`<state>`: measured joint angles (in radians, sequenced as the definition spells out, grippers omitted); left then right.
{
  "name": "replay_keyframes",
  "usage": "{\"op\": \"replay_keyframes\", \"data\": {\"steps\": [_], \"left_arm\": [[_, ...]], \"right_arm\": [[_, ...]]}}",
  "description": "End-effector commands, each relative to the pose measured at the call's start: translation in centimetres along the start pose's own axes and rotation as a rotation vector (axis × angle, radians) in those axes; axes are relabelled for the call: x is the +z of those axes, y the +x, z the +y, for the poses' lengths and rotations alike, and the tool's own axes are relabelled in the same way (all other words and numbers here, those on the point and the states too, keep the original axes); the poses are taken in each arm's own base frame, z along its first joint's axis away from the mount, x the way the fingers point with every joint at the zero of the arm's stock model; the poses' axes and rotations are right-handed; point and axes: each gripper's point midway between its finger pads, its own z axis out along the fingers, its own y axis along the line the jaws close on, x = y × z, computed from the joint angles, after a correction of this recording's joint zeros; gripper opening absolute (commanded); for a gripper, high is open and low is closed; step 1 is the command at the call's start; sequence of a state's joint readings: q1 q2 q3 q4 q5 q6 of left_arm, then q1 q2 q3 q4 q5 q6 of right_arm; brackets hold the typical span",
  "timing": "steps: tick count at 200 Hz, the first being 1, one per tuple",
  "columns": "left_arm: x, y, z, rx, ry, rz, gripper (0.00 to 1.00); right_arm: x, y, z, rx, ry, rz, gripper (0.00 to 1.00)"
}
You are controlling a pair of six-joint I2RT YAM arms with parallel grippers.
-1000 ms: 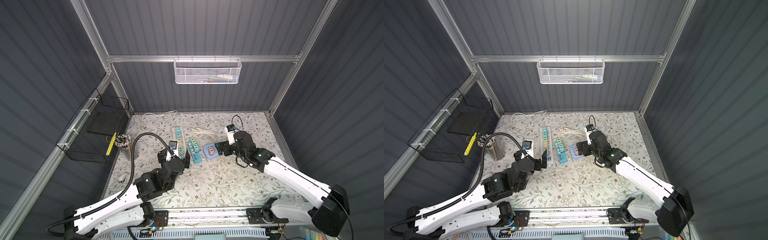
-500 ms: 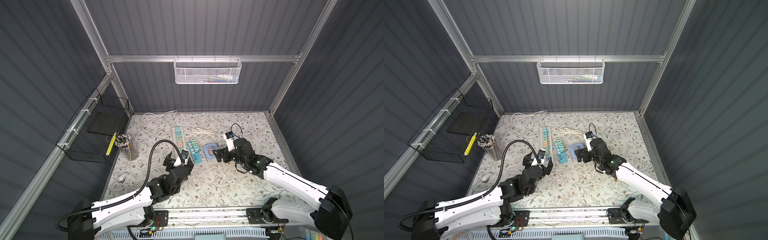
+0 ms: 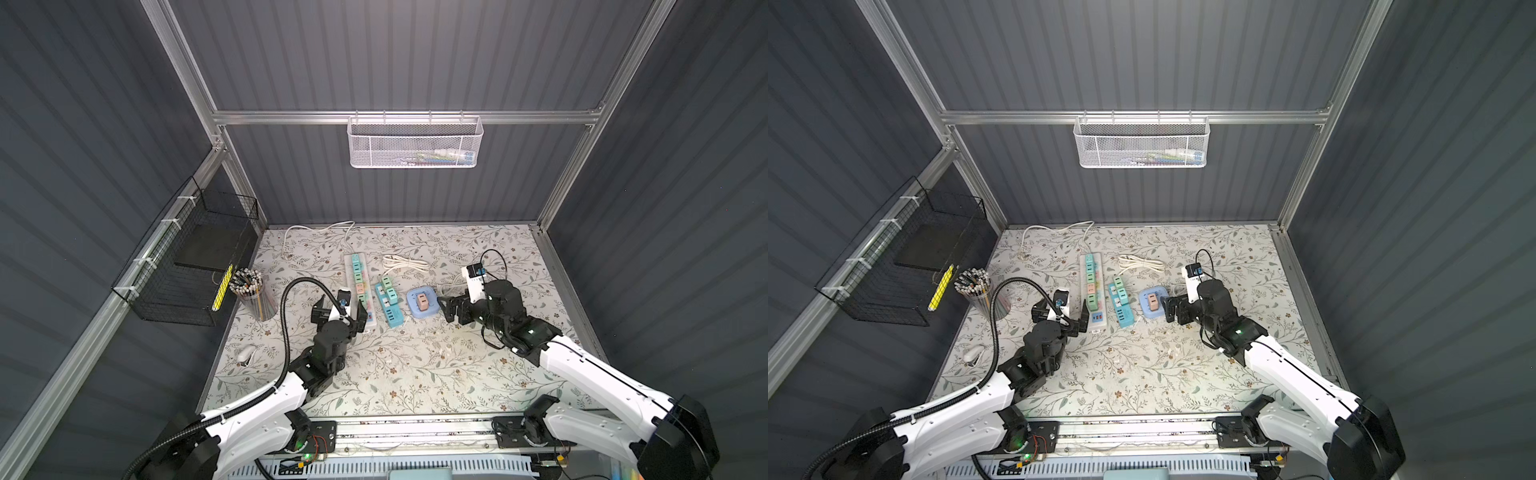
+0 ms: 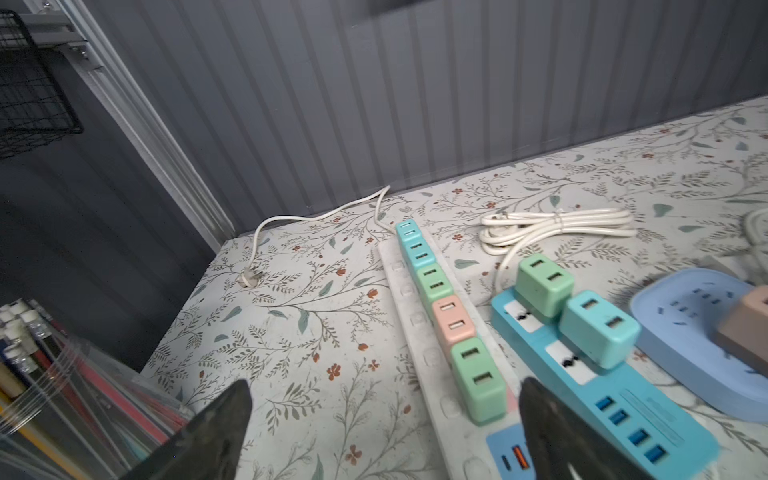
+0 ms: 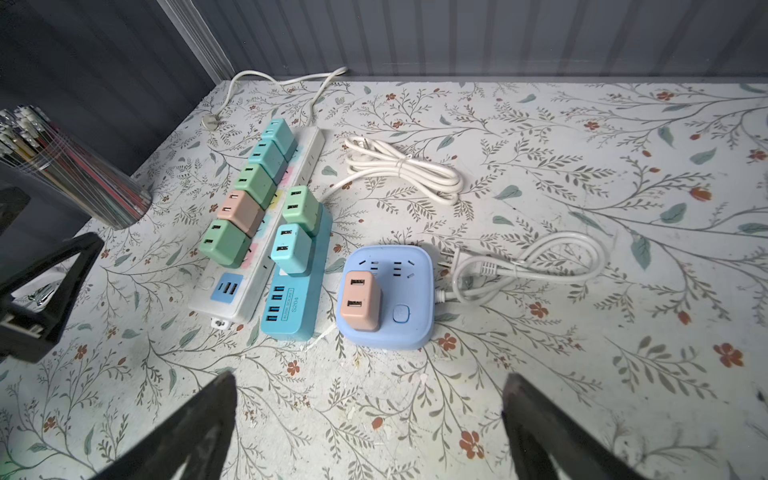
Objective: Insert the plug
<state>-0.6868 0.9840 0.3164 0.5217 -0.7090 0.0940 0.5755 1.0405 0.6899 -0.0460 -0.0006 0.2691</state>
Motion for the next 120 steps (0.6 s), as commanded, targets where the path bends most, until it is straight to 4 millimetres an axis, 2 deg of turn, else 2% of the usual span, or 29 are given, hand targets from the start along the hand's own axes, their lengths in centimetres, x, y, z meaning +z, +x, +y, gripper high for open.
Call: {"op": "replay_keyframes", "data": {"steps": [1,13,37,54,90,120], "left_arm": [[1.7,0.7,0.9,-0.060,0.017,-0.009,1.00],[2.7,1.9,2.0,-0.074,-0.011,0.009,1.00],[4.1,2.7,4.1,-0.063,-0.072,0.013,1.00],[5.0,4.1,5.7,-0.078,-0.108,0.038,1.00],[6.8,7.0,7.1,-0.084,-0.121,0.076,1.00],[8.1,8.1,7.9,-0.113,-0.139,0.063,1.00]], "right_arm": [[-0.5,0.5,-0.4,0.005,0.008,0.007,0.99],[-0.9,0.3,-0.6,0.005,0.017,0.000,0.99],[-1.8,0.0,-1.2,-0.004,0.033,-0.023,0.99],[-2.3,-0.1,-1.6,0.003,0.041,-0.036,0.99],[-2.5,0.3,-1.9,-0.004,0.045,-0.028,0.99],[-2.4,0.5,-2.2,-0.011,0.052,-0.011,0.99]]}}
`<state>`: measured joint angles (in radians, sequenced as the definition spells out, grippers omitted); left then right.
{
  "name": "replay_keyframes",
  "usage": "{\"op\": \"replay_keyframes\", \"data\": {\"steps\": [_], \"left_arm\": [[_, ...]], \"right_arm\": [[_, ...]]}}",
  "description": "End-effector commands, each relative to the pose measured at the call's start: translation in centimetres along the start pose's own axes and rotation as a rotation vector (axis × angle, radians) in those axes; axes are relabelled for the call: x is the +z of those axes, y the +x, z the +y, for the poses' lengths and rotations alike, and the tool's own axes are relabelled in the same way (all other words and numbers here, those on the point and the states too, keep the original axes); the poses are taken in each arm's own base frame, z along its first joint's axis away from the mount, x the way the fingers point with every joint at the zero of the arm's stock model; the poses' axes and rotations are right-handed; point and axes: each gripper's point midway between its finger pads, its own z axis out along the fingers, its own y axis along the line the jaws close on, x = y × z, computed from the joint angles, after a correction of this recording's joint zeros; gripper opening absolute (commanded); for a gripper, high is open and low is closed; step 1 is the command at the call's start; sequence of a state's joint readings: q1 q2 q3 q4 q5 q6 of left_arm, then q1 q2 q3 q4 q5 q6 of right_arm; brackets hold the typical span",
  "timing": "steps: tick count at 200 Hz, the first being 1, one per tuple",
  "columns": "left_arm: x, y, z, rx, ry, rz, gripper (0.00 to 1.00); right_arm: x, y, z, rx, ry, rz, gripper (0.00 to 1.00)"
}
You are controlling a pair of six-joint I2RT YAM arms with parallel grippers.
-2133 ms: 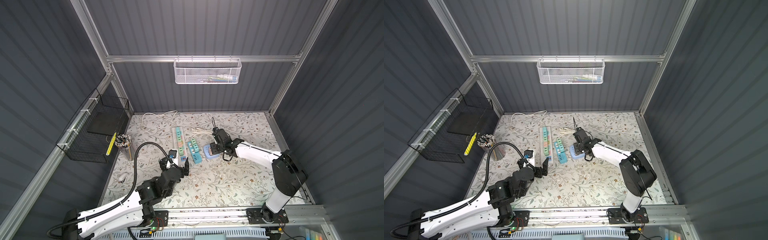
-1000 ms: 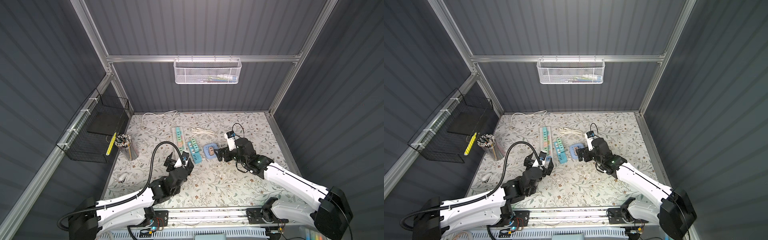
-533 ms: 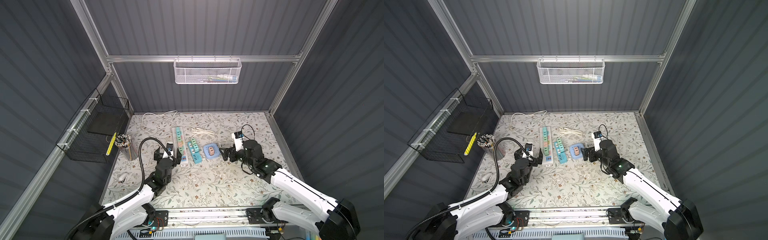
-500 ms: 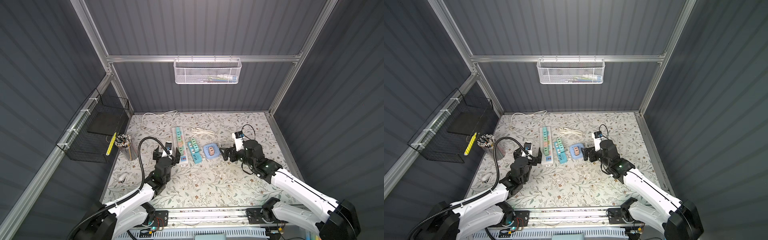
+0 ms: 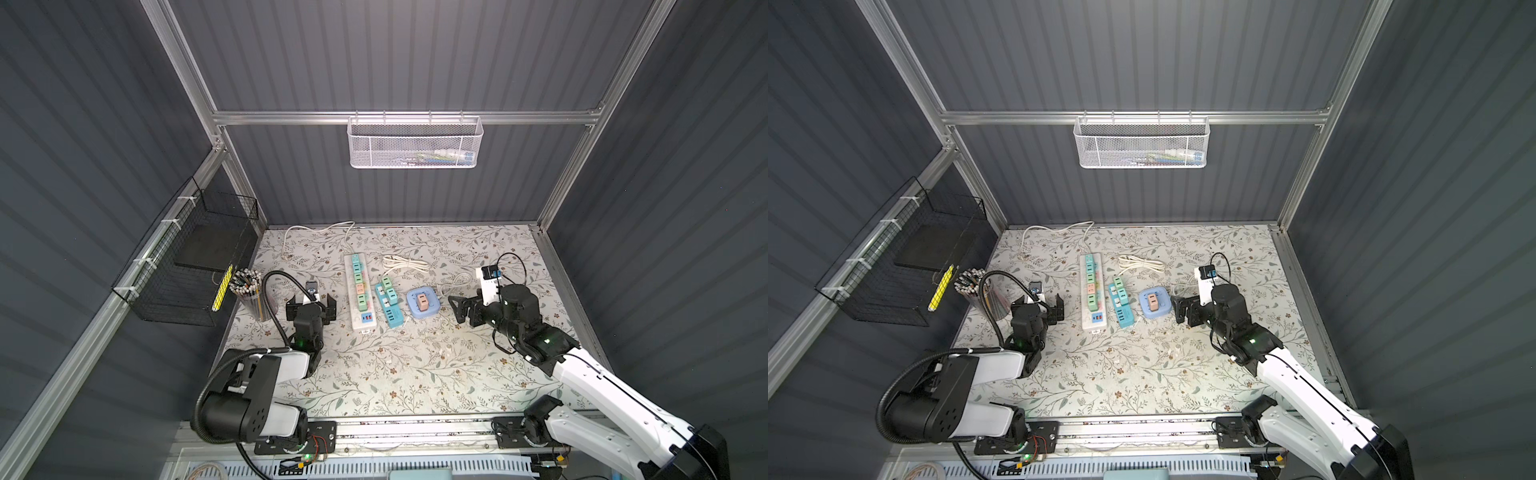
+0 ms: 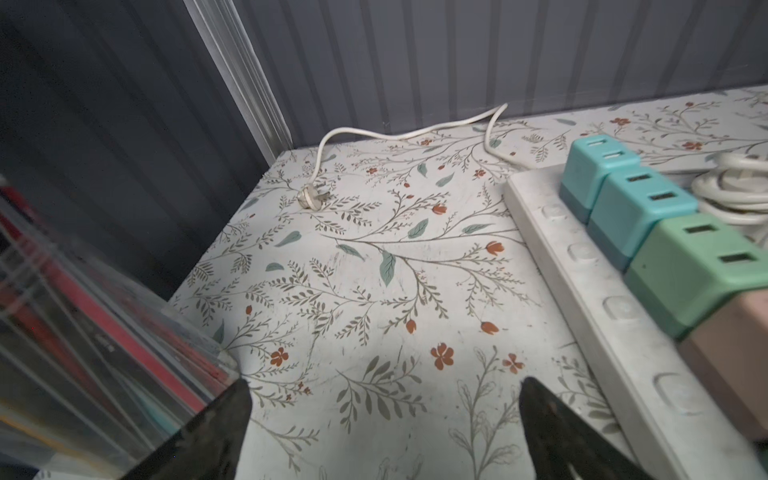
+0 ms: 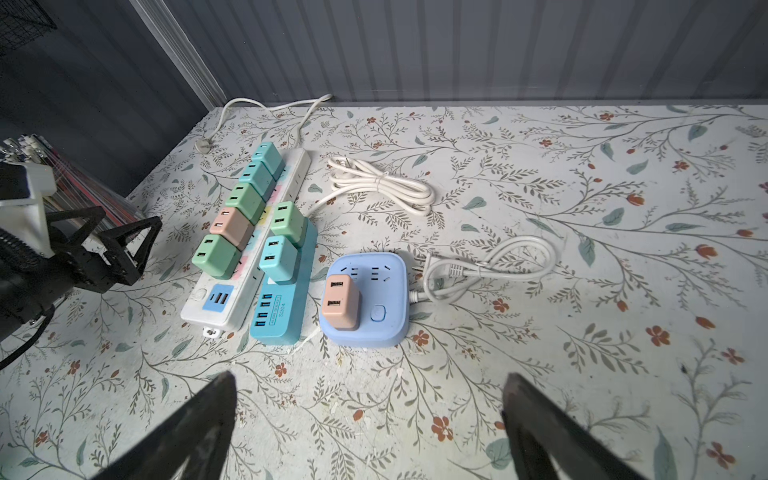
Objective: Insert the plug
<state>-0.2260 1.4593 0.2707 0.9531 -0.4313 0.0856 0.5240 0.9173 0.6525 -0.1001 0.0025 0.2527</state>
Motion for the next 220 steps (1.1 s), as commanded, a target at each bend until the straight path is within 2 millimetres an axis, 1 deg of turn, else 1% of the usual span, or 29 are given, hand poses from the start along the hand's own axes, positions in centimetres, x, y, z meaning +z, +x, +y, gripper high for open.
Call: {"op": "replay_keyframes", "data": {"steps": [1,17,43,53,72,89,100,113,132,169,192,220], "left_arm": [[0.7,-1.3,0.0,-0.048,0.021,-0.085,1.00],[1.6,-0.8,0.0,-0.050,0.019,-0.076,1.00],[2.8,0.9,0.1,-0.066,0.003,-0.055,1.00],[2.9,0.5,0.2,-0.065,-0.001,-0.079,1.00],[3.8,1.3,0.1,-0.061,0.007,0.006,1.00],[4.8,1.0,-0.4,-0.047,0.024,0.024,1.00],[5.3,1.5,-0.5,-0.042,0.035,0.072,1.00],[5.7,1.5,-0.1,-0.063,0.031,0.077,1.00],[5.7,1.7,-0.1,-0.066,0.035,0.087,1.00],[5.7,1.6,0.0,-0.066,0.033,0.085,1.00],[5.7,1.6,-0.1,-0.067,0.033,0.084,1.00],[5.7,1.6,-0.1,-0.067,0.033,0.084,1.00]], "right_arm": [[0.1,0.9,-0.5,-0.019,0.014,0.032,0.99],[0.1,1.1,-0.7,-0.022,0.023,0.043,0.99],[0.1,1.3,-1.0,-0.028,0.036,0.055,0.99],[0.1,1.5,-1.2,-0.030,0.044,0.062,0.99],[0.2,1.7,-1.6,-0.033,0.056,0.073,0.99],[0.3,1.8,-2.0,-0.035,0.071,0.081,0.99],[0.3,1.8,-2.4,-0.037,0.080,0.086,0.99],[0.5,1.9,-2.8,-0.047,0.095,0.096,0.99],[0.6,2.1,-3.3,-0.107,0.110,0.113,0.99],[0.9,2.5,-5.5,-0.191,0.178,0.128,0.99],[0.8,1.8,-7.3,-0.222,0.246,0.083,0.99],[0.8,0.8,-9.8,-0.272,0.349,-0.030,0.99]]}}
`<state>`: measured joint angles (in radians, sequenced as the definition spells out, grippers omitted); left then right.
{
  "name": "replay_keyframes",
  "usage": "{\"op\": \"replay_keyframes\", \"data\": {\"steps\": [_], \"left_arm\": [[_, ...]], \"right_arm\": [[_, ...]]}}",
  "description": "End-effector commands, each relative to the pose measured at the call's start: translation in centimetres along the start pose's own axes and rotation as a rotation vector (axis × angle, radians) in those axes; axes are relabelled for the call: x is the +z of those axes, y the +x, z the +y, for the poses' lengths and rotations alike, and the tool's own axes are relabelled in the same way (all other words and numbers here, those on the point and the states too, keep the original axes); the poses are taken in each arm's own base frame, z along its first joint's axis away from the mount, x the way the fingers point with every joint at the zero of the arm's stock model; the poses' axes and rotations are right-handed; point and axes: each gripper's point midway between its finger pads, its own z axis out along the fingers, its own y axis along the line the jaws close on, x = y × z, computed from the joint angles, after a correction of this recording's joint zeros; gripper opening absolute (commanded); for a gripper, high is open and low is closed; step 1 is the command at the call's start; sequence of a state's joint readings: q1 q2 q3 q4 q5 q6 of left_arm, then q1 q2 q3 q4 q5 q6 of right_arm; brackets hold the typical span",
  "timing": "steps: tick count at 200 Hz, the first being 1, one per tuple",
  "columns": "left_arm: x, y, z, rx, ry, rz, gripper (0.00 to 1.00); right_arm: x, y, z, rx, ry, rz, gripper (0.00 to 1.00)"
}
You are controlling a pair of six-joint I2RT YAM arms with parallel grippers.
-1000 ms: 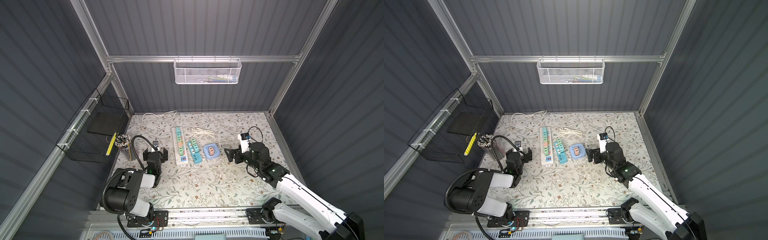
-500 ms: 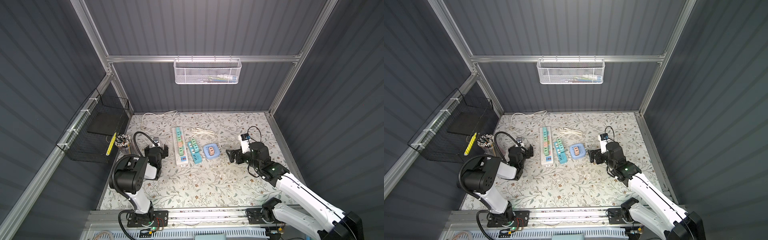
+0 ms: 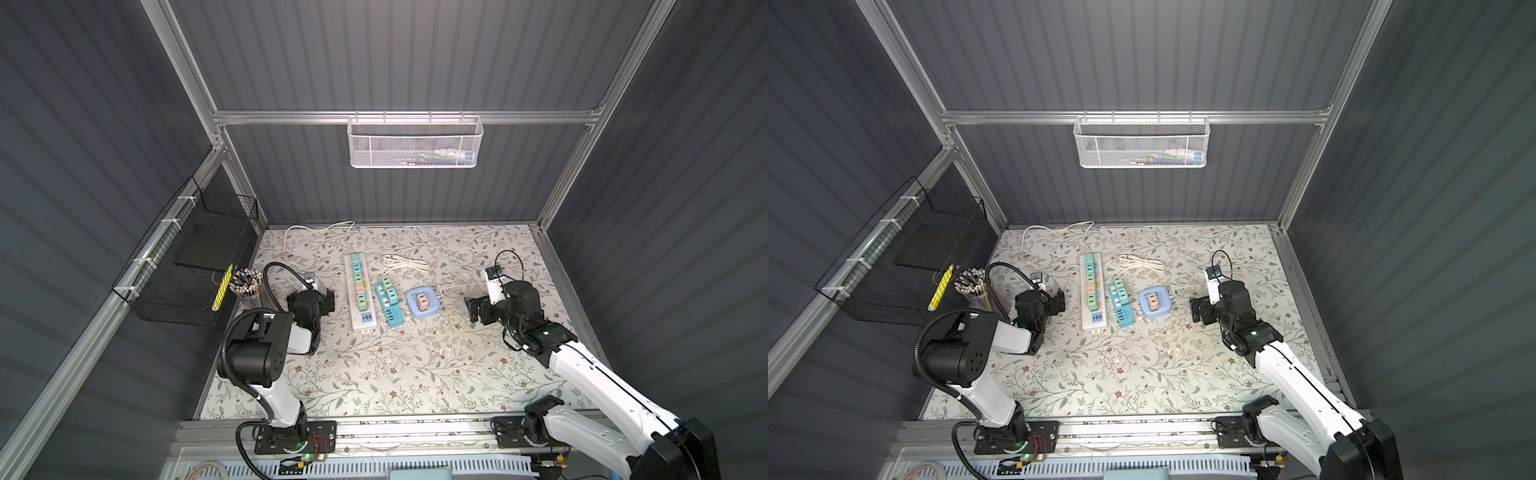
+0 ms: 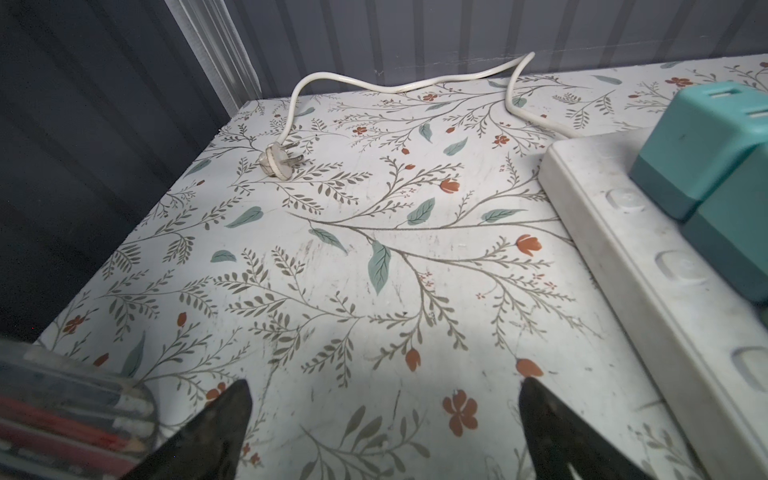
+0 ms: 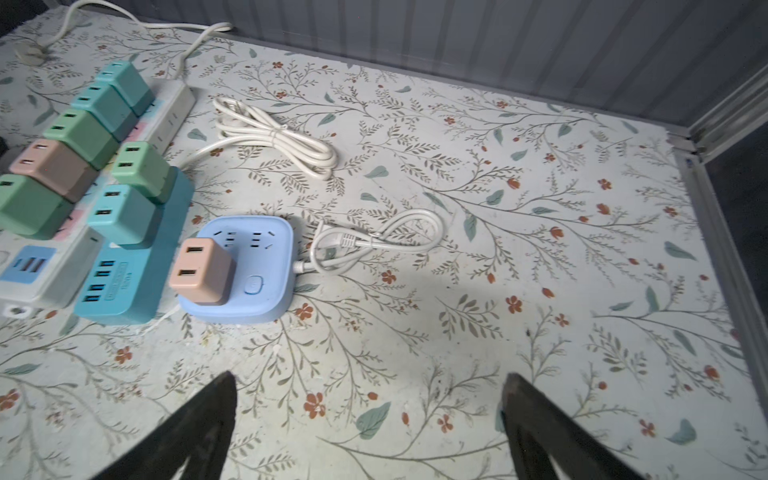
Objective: Insert the plug
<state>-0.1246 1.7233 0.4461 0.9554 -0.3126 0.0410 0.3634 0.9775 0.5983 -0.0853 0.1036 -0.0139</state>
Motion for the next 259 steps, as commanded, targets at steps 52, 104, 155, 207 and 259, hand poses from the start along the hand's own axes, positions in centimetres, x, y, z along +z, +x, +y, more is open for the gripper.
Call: {"op": "replay_keyframes", "data": {"steps": [52,104,155,207,259], "left_arm": [[0.0,-0.4,0.0,-0.015,0.005,-0.007,1.00],[0.0,-0.3,0.1,-0.015,0.003,-0.006,1.00],[0.0,-0.4,0.0,-0.015,0.004,-0.007,1.00],[0.0,-0.5,0.0,-0.017,0.005,-0.008,1.00],[0.0,-0.4,0.0,-0.015,0.005,-0.007,1.00]], "right_arm": [[1.9,0.1,-5.3,-0.108,0.256,-0.229,0.99],[4.4,1.4,-8.1,-0.032,0.286,-0.318,0.99],[4.8,2.1,-11.7,0.133,0.337,-0.321,0.99],[5.3,3.6,-14.7,0.275,0.370,-0.315,0.99],[5.3,3.6,-14.8,0.276,0.375,-0.306,0.99]]}}
